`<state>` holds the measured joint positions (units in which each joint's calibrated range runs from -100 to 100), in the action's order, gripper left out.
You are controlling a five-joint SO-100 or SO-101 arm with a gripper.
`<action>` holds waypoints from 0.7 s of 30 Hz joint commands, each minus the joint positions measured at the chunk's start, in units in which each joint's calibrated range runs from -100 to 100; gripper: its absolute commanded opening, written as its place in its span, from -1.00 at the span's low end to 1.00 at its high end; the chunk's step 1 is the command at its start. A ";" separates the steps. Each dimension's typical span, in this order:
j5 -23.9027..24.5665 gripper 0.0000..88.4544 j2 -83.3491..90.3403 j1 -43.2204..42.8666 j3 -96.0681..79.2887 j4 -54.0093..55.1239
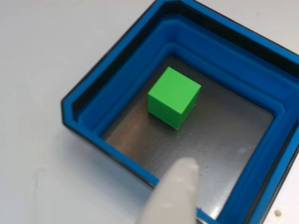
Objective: Pick up green cube and drop it in the blue box
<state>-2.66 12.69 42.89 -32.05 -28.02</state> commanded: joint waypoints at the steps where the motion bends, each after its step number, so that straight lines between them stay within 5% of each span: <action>1: 0.15 -0.52 14.93 -2.14 -6.25 0.71; 21: 0.10 -0.52 54.04 -15.14 -32.00 0.79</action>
<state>-2.66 61.13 28.81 -59.98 -28.02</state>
